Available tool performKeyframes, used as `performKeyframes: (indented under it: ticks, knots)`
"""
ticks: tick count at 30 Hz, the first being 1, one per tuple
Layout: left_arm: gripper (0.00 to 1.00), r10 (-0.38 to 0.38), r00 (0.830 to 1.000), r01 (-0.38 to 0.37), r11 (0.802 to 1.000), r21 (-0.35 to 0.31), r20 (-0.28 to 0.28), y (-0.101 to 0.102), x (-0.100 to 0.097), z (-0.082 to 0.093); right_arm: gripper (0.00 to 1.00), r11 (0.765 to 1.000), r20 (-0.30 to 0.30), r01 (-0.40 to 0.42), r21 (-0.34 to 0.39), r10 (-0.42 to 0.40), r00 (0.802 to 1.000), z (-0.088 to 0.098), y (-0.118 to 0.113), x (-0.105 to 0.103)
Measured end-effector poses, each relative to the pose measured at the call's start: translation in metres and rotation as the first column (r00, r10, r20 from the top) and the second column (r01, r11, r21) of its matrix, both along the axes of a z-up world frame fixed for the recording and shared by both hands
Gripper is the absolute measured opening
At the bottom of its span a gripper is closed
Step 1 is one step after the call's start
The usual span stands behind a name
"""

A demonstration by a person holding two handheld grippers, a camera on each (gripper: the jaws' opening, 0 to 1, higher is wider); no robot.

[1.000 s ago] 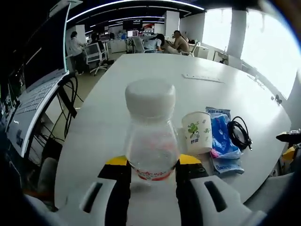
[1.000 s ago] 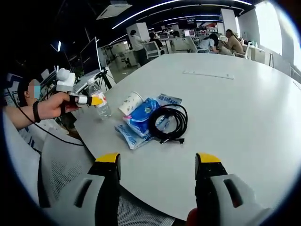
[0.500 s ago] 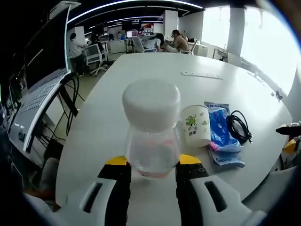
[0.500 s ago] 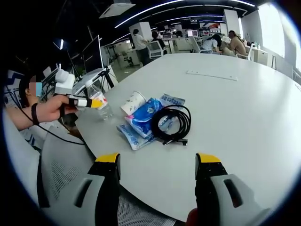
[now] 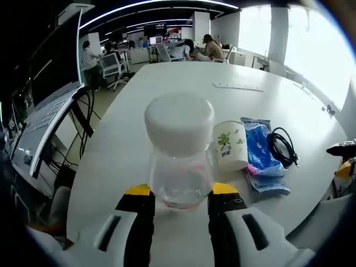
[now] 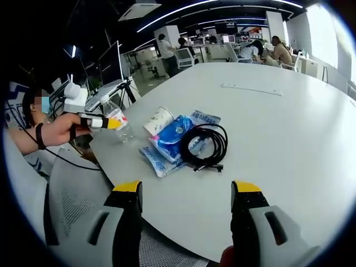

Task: Arrange the tabletop items into an orderly group along one side of the table until the central work area is clear of visible clutter.

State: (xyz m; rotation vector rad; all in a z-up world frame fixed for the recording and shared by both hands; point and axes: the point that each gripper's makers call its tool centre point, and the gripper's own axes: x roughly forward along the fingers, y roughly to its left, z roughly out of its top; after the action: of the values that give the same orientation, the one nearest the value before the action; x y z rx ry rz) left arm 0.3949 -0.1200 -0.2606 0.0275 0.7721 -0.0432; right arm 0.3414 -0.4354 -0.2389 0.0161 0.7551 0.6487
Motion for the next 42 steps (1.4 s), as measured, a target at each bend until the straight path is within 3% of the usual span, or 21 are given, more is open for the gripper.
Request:
performKeyframes:
  ticks: [13, 15, 29, 38, 42]
  knots:
    - [0.38, -0.01, 1.0, 0.011, 0.999, -0.045, 0.019, 0.0, 0.0, 0.002, 0.63, 1.0, 0.0, -0.01, 0.005, 0.01, 1.0, -0.001, 0.003, 0.0]
    - [0.41, -0.026, 0.999, 0.029, 0.996, -0.085, 0.034, -0.003, 0.001, 0.003, 0.63, 1.0, 0.0, -0.011, 0.001, 0.011, 1.0, -0.001, 0.003, 0.0]
    - [0.45, -0.138, 0.987, 0.144, 0.986, -0.079, 0.085, 0.003, 0.002, 0.012, 0.67, 1.0, 0.003, -0.018, -0.002, 0.018, 1.0, 0.0, 0.004, 0.003]
    - [0.45, -0.217, 0.973, 0.222, 0.973, -0.06, 0.08, 0.002, 0.002, 0.012, 0.68, 1.0, -0.009, -0.02, -0.011, 0.02, 1.0, -0.002, 0.002, 0.001]
    - [0.43, -0.237, 0.969, 0.243, 0.967, -0.083, 0.074, 0.0, 0.002, 0.01, 0.68, 0.999, -0.016, -0.027, -0.021, 0.026, 1.0, -0.003, 0.001, -0.001]
